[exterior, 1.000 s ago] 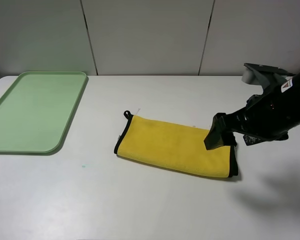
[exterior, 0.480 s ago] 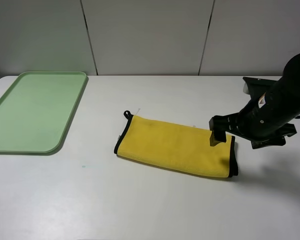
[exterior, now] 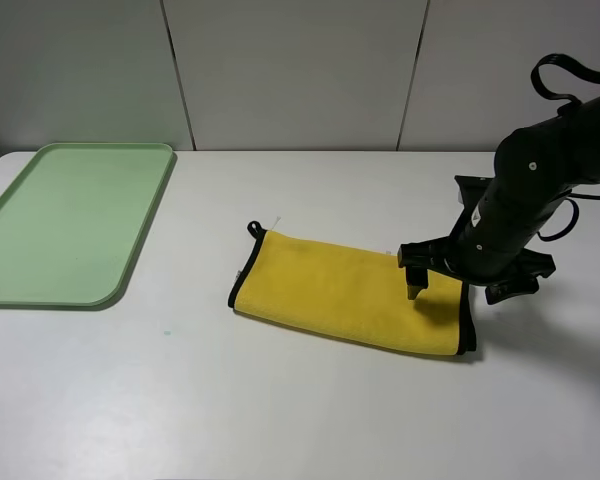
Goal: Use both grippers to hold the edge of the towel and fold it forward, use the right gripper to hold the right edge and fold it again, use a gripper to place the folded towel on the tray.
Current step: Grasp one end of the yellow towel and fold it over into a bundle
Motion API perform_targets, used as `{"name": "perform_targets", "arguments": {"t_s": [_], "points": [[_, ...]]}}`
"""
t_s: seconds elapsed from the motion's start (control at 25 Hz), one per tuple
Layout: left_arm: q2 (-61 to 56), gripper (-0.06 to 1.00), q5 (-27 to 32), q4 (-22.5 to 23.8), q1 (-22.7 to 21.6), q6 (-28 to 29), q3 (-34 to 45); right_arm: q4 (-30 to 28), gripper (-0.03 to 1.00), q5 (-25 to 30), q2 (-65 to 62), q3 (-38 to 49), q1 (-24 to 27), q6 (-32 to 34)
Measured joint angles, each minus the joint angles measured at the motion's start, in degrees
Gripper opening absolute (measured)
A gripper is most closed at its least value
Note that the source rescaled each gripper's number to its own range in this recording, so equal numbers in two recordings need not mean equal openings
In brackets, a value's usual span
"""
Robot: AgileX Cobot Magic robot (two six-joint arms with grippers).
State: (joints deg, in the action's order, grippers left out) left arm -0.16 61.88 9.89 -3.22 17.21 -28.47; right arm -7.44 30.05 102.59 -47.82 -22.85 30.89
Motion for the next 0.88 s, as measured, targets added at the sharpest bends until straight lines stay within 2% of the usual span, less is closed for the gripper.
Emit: {"name": "perform_targets", "arguments": {"t_s": [0.28,0.68,0.8,0.88], "points": [[0.0,0.97,0.0,0.0,0.0,0.0,0.0,-8.8,1.0,2.8,3.6,-0.8,0.0,7.0],[0.0,0.97,0.0,0.0,0.0,0.0,0.0,-9.3,1.0,2.5,6.0,-1.2,0.0,7.3],[0.0,0.97,0.0,0.0,0.0,0.0,0.0,-8.8,0.89,2.2,6.6,-1.5,0.0,7.3],[0.0,0.97,0.0,0.0,0.0,0.0,0.0,-7.9,0.78,1.3,6.9,-1.5,-0.1,7.3]]}}
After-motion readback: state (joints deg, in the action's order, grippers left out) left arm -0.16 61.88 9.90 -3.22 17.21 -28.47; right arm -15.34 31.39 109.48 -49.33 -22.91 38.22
